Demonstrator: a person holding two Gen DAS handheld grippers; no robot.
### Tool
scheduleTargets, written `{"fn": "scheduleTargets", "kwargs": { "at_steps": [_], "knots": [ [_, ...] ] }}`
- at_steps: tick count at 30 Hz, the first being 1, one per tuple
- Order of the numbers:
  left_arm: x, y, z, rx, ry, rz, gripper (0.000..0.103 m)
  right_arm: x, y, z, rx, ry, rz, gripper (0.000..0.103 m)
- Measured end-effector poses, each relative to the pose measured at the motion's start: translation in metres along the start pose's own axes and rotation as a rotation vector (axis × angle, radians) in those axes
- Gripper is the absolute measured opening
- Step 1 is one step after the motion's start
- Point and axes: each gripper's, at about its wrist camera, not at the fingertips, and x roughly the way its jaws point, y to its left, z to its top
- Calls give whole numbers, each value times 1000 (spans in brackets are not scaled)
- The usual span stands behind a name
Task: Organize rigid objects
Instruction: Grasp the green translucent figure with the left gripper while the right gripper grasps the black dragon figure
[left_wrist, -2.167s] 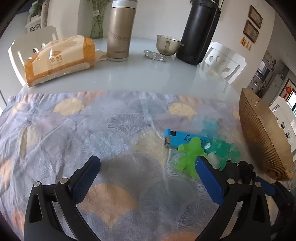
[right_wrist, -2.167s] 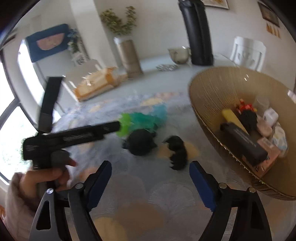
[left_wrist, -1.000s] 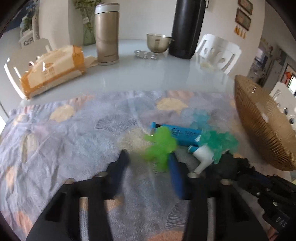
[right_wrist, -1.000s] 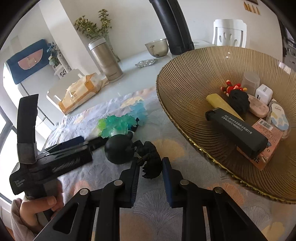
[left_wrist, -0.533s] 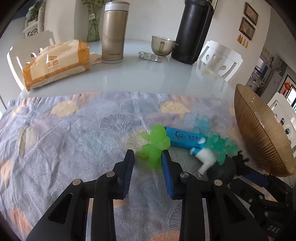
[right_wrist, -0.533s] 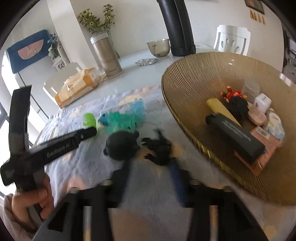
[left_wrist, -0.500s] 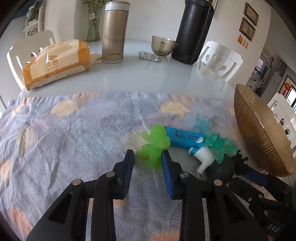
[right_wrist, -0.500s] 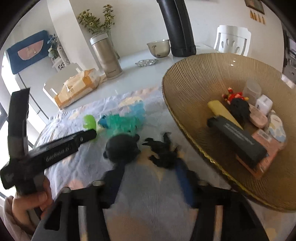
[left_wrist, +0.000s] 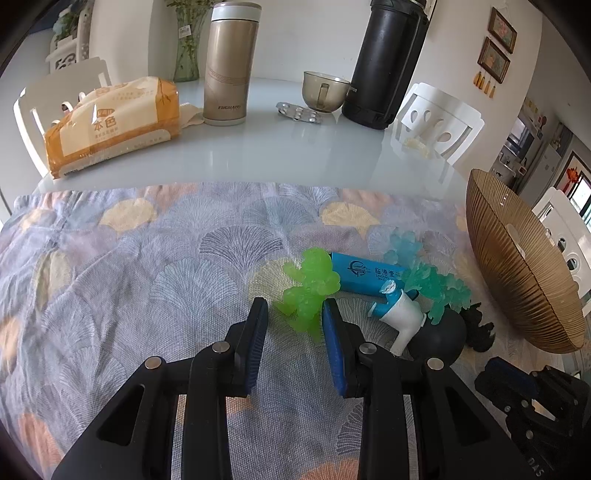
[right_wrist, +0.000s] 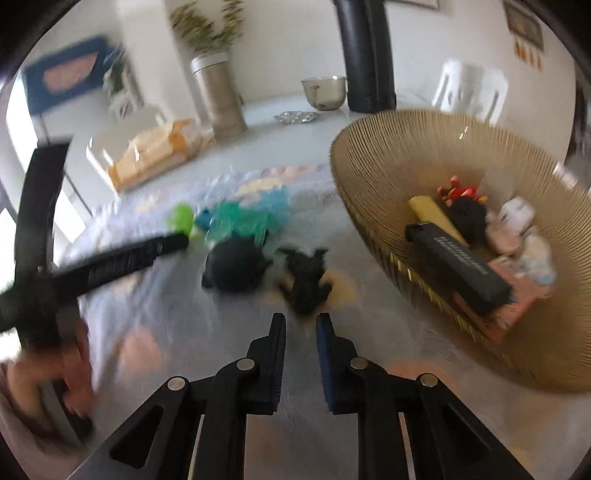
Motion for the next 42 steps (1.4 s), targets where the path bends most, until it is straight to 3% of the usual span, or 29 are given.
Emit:
{"fn": "scheduleTargets", "kwargs": {
  "at_steps": [4,7,8,17,18,19,20,24,27,33,36,42],
  "knots": [
    [0,0,0,-2,0,-2,27,10,-5,8,27,14,-3,22],
    [0,0,0,-5,-1,-5,27,16,-5,14,29,13,-15,44],
    [0,1,0,-4,0,-4,27,18,-5,15,32,12,-10,46],
    [-1,1,0,-3,0,-2,28,23,-12,21,132,-14,28,46],
    [-1,1,0,-3,0,-2,28,23,-15,22,148,-18,33,45],
    [-1,0,-1,-4,0,-2,28,22,-16,21,157,-19,27,33],
    [-1,0,0,-3,0,-1,28,22,-17,20,160,-17,32,32],
    [0,0,0,0,0,1,28,12,-3,13,64,10,-7,32],
    [0,0,0,1,1,3,28,5,4,4,28,37,20,32],
    [-1,6,0,-34,-5,-45,22,17,17,6,-78,26,-97,40],
    [-2,14,0,-79,-11,-81,21,17,16,5,-67,25,-63,35],
    [-3,22,-1,-129,-25,-110,21,8,-5,3,44,-7,40,34]
  ]
}}
